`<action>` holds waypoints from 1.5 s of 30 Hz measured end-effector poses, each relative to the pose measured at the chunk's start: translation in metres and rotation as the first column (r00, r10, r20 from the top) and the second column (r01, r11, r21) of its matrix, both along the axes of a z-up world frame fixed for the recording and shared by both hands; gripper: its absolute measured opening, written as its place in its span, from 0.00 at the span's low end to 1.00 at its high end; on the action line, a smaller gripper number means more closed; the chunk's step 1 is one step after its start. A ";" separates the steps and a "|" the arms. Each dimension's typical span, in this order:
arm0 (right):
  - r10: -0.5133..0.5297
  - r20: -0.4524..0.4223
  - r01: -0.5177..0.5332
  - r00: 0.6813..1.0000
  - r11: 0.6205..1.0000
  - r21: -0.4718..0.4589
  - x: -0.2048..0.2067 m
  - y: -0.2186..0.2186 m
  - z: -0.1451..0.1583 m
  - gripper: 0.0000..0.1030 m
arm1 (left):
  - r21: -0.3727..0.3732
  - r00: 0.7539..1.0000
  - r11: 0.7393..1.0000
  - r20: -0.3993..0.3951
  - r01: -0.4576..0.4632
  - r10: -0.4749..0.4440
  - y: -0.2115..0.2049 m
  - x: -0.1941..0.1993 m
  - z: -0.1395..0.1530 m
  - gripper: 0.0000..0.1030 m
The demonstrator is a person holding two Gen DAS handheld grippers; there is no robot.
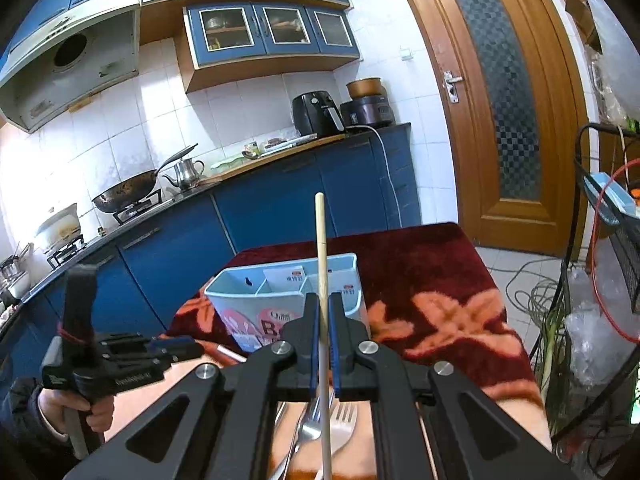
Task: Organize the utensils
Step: 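Lift the beige spoon with the left tool while the right tool lifts the wooden chopstick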
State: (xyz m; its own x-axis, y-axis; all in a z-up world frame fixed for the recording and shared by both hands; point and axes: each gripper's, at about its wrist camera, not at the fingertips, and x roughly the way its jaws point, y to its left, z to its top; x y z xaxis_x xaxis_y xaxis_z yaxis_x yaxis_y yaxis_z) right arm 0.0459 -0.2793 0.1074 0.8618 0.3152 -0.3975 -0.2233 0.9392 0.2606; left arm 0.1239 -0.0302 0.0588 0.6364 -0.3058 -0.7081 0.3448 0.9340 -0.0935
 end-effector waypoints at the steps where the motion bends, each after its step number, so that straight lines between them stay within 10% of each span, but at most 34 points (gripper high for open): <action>1: 0.000 -0.005 0.000 1.000 1.000 -0.001 -0.001 0.000 -0.001 0.06 | 0.006 1.000 1.000 -0.018 -0.001 0.002 0.001 0.001 -0.004 0.17; 17: 0.023 -0.043 -0.024 0.999 1.000 -0.016 -0.021 0.006 -0.003 0.06 | 0.048 0.936 0.996 -0.341 -0.074 0.086 0.023 -0.013 -0.060 0.17; 29: 0.041 -0.048 -0.042 0.998 0.999 -0.035 -0.025 0.017 -0.004 0.06 | -0.044 0.915 0.993 -0.393 -0.112 0.086 0.037 -0.002 -0.067 0.09; 39: -0.003 0.029 0.004 1.000 0.998 -0.055 -0.025 0.019 0.010 0.06 | -0.180 0.995 0.982 -0.087 -0.063 0.048 0.044 -0.030 -0.008 0.06; 45: -0.011 0.048 0.014 0.999 0.999 -0.047 -0.012 0.014 0.023 0.06 | -0.207 0.978 0.977 0.185 -0.055 0.094 0.033 -0.034 0.055 0.06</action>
State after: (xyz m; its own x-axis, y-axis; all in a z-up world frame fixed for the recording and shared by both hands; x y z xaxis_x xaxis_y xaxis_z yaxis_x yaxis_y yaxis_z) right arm 0.0343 -0.2648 0.1304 0.8838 0.2863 -0.3700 -0.2226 0.9530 0.2055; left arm 0.0903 0.0032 0.1134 0.7810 -0.3751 -0.4993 0.3049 0.9268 -0.2194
